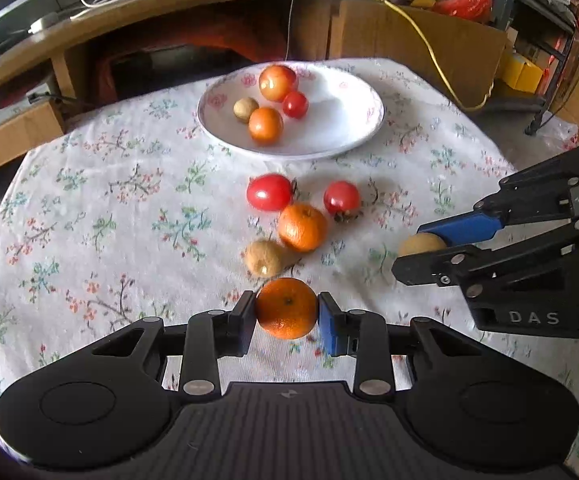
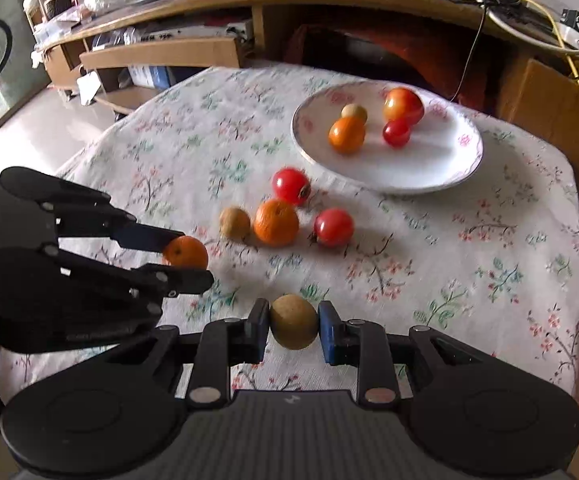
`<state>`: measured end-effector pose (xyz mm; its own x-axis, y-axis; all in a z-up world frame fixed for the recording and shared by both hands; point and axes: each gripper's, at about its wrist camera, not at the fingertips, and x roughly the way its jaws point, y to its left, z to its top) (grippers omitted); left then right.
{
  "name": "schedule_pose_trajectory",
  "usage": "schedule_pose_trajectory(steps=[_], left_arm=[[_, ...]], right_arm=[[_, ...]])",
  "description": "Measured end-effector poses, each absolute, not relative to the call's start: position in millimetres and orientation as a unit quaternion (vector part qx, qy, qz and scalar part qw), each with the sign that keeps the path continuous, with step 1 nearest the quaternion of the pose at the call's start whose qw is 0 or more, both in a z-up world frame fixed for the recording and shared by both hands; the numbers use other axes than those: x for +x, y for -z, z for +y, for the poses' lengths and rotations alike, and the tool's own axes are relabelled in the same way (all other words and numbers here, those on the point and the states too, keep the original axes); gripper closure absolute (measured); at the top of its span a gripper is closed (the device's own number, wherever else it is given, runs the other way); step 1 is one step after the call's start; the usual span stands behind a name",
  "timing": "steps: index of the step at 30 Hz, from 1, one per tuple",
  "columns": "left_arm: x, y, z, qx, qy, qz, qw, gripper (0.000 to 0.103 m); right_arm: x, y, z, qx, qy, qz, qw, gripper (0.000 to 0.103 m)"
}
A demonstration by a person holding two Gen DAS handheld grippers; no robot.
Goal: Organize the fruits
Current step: 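Carry both fruits over the white bowl and open both tools to release them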
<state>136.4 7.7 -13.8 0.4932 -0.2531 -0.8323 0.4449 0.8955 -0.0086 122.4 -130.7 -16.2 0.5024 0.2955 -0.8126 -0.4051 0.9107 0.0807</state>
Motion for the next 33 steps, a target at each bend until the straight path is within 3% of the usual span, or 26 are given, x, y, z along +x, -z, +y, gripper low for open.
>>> schedule_pose_trajectory(steps=[18, 33], left_arm=[[190, -7, -24, 0.093, 0.193, 0.429, 0.878, 0.063], [239, 8, -36, 0.086, 0.172, 0.437, 0.879, 0.064]], right_arm=[[170, -9, -150, -0.030, -0.159, 0.417, 0.894, 0.076], [232, 0, -170, -0.013, -0.143, 0.415, 0.898, 0.076]])
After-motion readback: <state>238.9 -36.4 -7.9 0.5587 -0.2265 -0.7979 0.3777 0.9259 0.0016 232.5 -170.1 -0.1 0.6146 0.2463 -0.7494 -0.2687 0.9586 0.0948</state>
